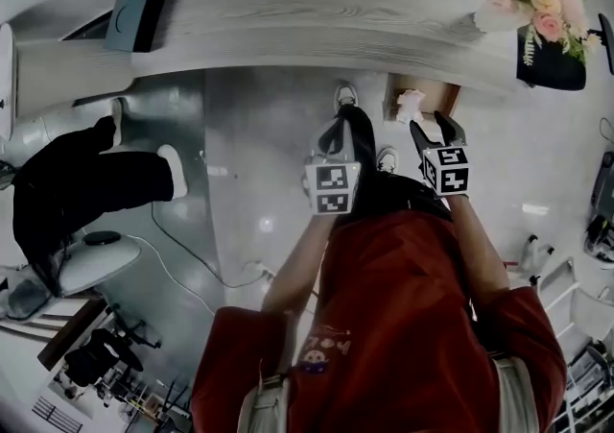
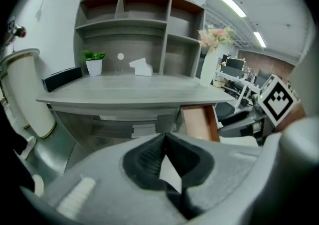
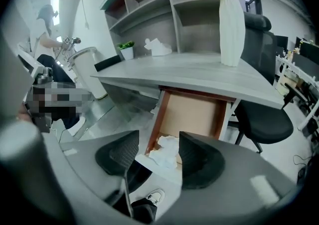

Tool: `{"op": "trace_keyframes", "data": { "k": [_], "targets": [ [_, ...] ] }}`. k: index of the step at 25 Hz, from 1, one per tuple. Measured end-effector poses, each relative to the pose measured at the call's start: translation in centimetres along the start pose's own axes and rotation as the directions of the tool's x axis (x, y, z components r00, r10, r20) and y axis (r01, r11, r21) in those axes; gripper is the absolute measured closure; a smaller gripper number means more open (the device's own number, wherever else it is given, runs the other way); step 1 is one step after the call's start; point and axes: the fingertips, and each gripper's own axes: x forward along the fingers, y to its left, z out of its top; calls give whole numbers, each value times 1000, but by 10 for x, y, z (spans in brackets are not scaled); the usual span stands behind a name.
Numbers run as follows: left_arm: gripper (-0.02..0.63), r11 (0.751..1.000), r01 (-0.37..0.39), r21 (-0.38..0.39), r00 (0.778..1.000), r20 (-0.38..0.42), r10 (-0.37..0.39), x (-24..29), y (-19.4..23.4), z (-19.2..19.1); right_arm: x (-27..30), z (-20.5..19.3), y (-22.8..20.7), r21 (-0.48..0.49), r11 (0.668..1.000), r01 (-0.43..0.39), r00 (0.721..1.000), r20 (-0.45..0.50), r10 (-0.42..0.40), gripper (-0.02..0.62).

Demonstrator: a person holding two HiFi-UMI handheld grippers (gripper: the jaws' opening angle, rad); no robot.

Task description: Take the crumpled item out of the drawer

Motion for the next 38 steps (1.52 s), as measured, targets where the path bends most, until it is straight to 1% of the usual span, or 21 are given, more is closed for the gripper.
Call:
{"op": "trace_keyframes", "data": {
  "k": [7,12,18,24,26,30,36,38],
  "targets": [
    [609,999,44,19,998,-51,-43,22,-1,-20,40,-29,-7,46,999,7,995,-101,-2,360],
    [609,998,56,27,996,-75,-54,40,9,-29,69,-40,-16,115,993,26,991,-132,-11,360],
    [609,998,57,9,993,-106,-56,46,18,-46,93,-63,-23,202,977,59,983,-183,-22,360],
    [609,998,61,-6,991,-122,-61,56,31,-48,116,-69,-33,270,957,109,971,-234,-45,360],
    [609,998,61,-10,990,-128,-62,58,34,-47,121,-71,-35,264,957,117,964,-263,-45,360],
    [609,998,58,-25,989,-136,-61,65,41,-45,134,-76,-41,211,967,140,945,-319,-67,360],
    [609,998,61,-33,987,-148,-65,72,48,-47,142,-78,-44,185,970,159,919,-386,-77,368],
    [609,998,62,-32,987,-148,-66,73,50,-46,143,-80,-45,173,970,168,914,-396,-87,433]
  ]
}}
